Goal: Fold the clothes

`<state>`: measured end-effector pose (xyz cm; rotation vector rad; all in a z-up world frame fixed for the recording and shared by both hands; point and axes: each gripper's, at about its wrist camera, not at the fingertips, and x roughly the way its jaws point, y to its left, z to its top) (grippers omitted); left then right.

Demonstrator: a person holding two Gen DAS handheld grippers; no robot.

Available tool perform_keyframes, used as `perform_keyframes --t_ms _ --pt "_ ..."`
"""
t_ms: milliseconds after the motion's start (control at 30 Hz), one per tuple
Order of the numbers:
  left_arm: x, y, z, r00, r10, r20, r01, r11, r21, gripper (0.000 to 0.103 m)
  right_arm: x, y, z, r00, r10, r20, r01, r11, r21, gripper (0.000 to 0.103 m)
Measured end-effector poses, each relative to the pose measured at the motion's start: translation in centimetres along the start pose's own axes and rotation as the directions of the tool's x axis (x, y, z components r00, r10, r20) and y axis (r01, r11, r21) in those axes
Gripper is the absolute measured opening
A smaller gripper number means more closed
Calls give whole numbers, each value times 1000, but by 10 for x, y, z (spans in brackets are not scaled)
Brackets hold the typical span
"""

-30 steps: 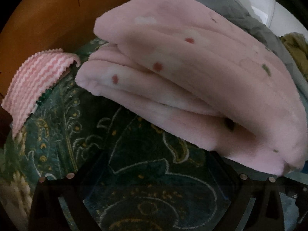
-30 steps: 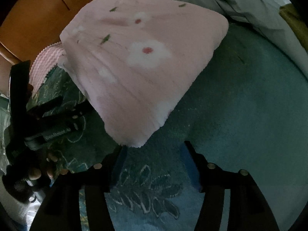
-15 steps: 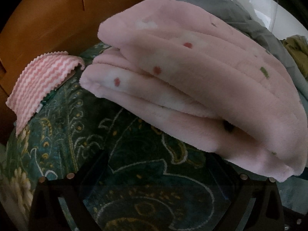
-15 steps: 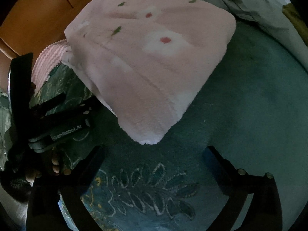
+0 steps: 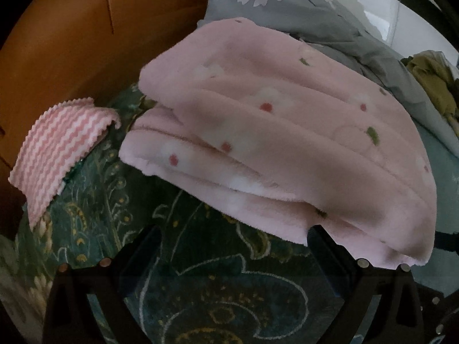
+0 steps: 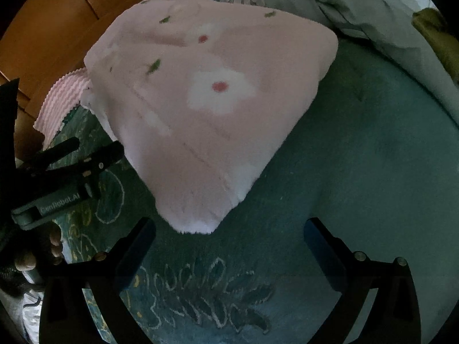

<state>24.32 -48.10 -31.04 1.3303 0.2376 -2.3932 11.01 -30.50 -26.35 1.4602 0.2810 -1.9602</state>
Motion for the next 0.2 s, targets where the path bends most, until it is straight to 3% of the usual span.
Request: perform_keyframes --t_ms 200 --pt "-4 -3 -7 1000 8 -6 -8 1000 7 103 -9 -6 8 1000 2 17 -2 1000 9 103"
